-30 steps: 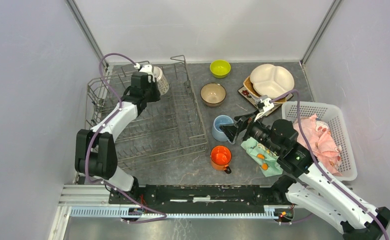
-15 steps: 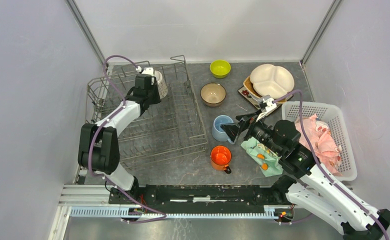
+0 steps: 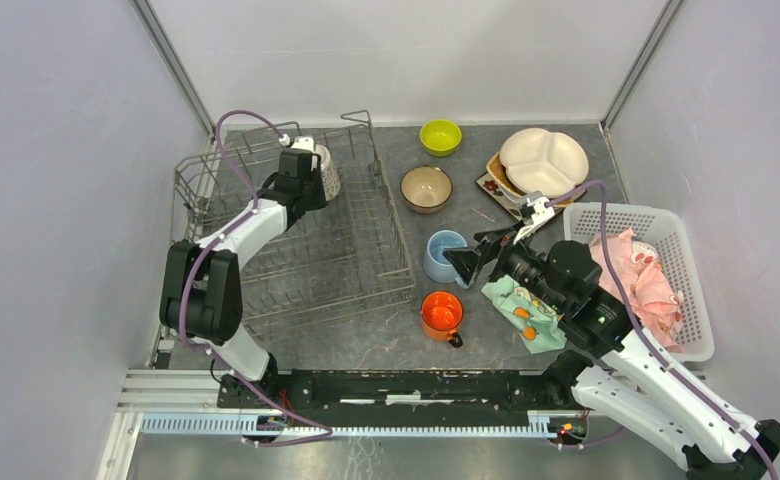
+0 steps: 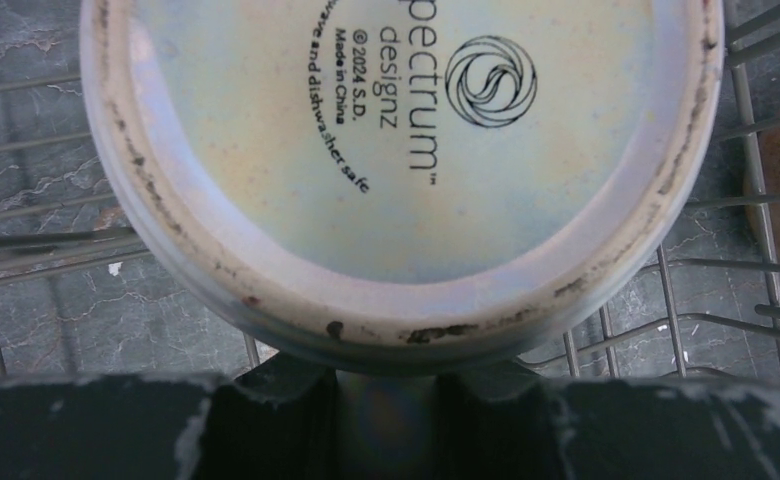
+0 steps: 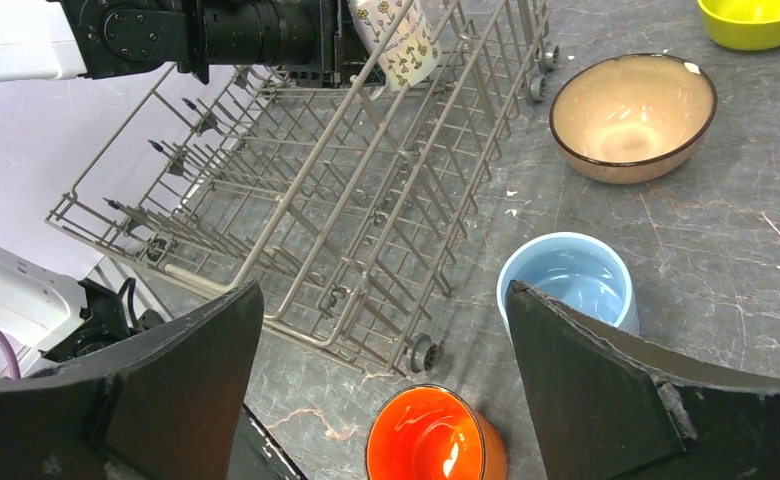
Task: Load the mixed dishes into the dish rack
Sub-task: Position the cup upside down at the center of the board.
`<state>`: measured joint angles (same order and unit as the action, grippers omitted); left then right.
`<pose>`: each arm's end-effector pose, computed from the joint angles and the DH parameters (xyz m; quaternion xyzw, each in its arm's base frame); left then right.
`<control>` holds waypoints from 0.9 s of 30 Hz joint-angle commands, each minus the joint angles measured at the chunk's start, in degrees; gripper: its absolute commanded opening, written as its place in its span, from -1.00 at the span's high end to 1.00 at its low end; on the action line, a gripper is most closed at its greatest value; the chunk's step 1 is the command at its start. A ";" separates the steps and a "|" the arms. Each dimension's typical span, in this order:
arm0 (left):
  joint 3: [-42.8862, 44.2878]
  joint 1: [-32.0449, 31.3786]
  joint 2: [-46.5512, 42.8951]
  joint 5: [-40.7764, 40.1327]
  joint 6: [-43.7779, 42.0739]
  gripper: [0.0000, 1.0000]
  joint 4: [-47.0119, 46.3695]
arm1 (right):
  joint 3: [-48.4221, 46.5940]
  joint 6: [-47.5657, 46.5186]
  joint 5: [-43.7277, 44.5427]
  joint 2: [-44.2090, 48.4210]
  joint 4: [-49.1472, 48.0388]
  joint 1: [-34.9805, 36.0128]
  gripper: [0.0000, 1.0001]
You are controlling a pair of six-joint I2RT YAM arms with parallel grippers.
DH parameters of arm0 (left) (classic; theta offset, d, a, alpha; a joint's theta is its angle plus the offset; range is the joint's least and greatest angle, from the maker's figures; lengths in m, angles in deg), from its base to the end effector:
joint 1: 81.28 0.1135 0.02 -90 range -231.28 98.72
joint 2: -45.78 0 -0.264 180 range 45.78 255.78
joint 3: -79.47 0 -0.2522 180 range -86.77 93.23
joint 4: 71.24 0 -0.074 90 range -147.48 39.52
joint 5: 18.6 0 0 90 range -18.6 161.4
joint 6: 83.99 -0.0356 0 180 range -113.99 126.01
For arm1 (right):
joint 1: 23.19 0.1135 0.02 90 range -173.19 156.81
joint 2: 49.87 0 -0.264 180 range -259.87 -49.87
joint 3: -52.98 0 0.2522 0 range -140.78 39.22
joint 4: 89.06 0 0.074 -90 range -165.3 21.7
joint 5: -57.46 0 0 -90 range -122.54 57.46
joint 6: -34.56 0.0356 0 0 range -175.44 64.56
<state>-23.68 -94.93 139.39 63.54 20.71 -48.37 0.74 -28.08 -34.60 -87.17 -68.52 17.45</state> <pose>0.3532 -0.0808 0.2346 -0.0374 0.9025 -0.0438 0.4268 0.1226 0.1070 0.3278 -0.0976 0.7343 0.3866 0.5493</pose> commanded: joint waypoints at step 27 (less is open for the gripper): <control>4.49 -0.19 -2.64 1.74 3.30 0.15 -2.59 | -0.42 0.58 4.02 3.46 0.80 -0.08 -0.96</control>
<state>-21.04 -94.93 139.78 63.59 21.24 -49.34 0.76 -27.25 -31.91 -84.13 -66.90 17.45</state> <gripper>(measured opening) 0.412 0.979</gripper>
